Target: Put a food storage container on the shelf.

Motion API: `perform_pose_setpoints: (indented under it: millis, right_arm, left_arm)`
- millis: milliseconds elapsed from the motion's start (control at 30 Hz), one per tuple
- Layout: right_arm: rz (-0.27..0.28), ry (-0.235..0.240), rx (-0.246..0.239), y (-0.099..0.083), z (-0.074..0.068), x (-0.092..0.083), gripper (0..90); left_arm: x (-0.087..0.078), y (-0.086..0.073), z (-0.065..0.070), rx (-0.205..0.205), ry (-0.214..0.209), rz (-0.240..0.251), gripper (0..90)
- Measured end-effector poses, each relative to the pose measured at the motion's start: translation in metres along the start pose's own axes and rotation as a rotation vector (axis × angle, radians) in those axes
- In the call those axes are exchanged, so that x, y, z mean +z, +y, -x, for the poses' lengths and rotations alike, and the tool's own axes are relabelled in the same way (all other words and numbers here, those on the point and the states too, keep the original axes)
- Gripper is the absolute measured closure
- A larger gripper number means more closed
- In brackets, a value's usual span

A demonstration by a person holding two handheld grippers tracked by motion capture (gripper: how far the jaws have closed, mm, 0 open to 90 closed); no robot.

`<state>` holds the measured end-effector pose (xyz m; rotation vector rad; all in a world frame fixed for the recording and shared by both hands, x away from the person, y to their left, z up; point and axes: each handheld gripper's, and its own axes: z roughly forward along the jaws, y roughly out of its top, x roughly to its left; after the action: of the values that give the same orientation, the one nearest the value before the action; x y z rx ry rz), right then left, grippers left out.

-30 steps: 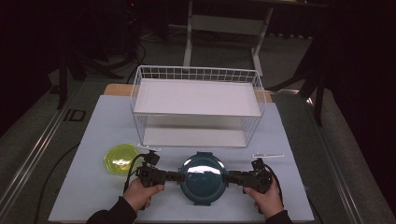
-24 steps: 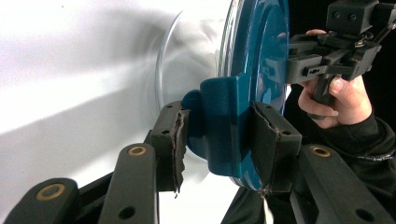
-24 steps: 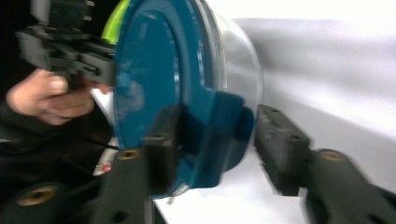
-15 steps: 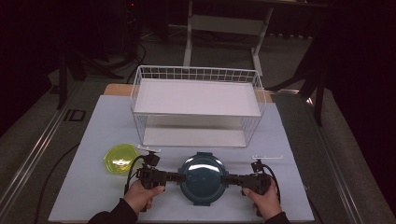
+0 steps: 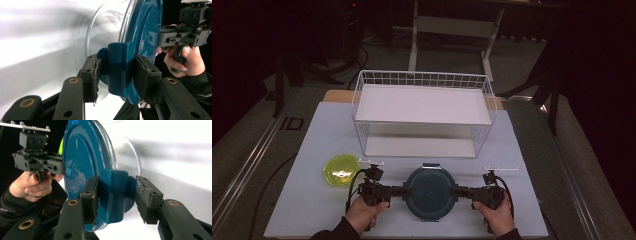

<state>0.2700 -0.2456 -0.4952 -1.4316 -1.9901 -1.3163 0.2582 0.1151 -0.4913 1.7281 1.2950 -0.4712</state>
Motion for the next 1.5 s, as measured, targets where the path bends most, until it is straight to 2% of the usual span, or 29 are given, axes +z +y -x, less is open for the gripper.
perform_pose_setpoints:
  millis: [33,200,400,633,1000,1133,1333,1500]
  right_arm:
    - [0.010,-0.001,-0.008,0.002,-0.004,-0.003,55.2]
    - [0.028,-0.008,-0.031,0.011,-0.017,-0.012,55.2]
    - [0.057,-0.003,-0.056,0.024,-0.030,-0.021,55.4]
    - [0.061,0.010,-0.074,0.040,-0.043,-0.027,55.4]
    - [0.084,0.011,-0.094,0.063,-0.057,-0.035,55.5]
    - [0.106,0.008,-0.120,0.080,-0.068,-0.041,55.6]
    - [0.125,0.011,-0.134,0.099,-0.079,-0.046,55.6]
    - [0.145,0.013,-0.150,0.122,-0.090,-0.052,55.6]
  left_arm:
    - [-0.003,0.003,0.004,0.014,-0.002,0.005,56.8]
    - [-0.009,0.010,0.013,0.025,-0.006,0.020,56.8]
    - [-0.022,0.023,0.027,0.057,-0.013,0.048,56.9]
    - [-0.034,0.036,0.039,0.081,-0.003,0.067,57.0]
    - [-0.047,0.056,0.051,0.089,-0.005,0.090,57.0]
    - [-0.056,0.069,0.059,0.098,-0.012,0.115,57.0]
    - [-0.065,0.084,0.067,0.113,-0.010,0.140,57.0]
    - [-0.077,0.106,0.078,0.136,-0.003,0.159,57.0]
